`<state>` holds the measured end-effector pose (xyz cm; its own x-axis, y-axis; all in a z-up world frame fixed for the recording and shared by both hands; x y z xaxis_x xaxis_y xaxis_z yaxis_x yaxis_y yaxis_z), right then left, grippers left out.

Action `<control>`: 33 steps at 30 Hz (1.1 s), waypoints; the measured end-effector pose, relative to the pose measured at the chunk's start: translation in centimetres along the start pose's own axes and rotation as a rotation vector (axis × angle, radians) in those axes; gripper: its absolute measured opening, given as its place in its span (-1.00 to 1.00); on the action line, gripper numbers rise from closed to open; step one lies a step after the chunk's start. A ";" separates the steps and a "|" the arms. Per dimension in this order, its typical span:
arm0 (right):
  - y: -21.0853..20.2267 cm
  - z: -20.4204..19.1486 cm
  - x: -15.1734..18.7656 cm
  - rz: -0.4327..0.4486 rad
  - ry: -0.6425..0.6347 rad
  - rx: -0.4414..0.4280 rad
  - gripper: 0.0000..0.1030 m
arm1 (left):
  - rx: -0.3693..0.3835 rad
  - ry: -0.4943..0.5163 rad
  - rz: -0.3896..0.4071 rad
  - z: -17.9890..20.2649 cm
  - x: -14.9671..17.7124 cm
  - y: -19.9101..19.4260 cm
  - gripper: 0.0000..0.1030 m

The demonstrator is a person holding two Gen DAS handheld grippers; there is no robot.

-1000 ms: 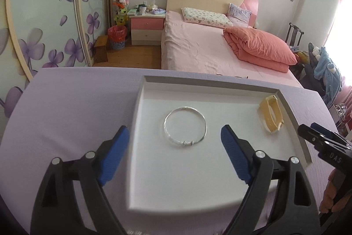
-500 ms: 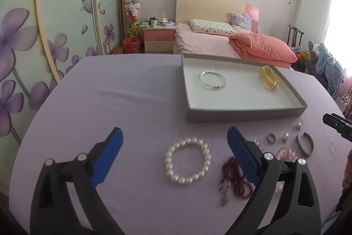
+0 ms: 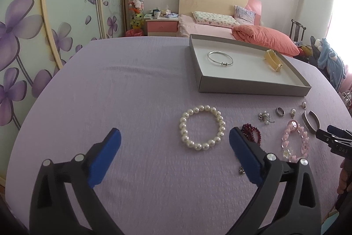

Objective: Organize jewelry
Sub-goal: 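Grasp the grey cuff bangle with the right gripper while the left grasps the pearl bracelet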

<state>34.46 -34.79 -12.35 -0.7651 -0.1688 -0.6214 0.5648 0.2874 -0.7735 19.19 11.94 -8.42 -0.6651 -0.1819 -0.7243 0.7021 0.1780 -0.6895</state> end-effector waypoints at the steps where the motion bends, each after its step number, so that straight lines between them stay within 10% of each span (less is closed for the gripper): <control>1: 0.3 -0.1 0.0 -0.006 0.001 0.010 0.67 | 0.000 0.003 -0.002 0.0 0.1 0.0 0.91; 22: 2.4 -0.8 -0.9 -0.026 0.035 0.102 0.65 | -0.006 0.053 -0.038 1.1 0.6 1.2 0.92; 25: 2.1 -0.9 -0.9 -0.004 0.020 0.087 0.31 | -0.005 0.058 -0.042 1.4 0.7 1.3 0.92; 33: 1.3 -0.3 -1.0 0.013 0.031 0.033 0.30 | -0.003 0.073 -0.065 2.2 0.5 2.3 0.92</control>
<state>35.92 -33.96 -12.72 -0.7666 -0.1354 -0.6277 0.5843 0.2581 -0.7694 20.99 10.15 -10.36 -0.7261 -0.1226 -0.6766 0.6560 0.1713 -0.7351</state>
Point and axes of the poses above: each gripper's, at about its wrist camera, not at the fingertips, and y roughly the way its jaws point, z to its right, x to its underside, the point moved 6 cm from there along y, roughly the way its jaws point, and after that the axes turned 3 degrees about y, right-handed, at the moved point
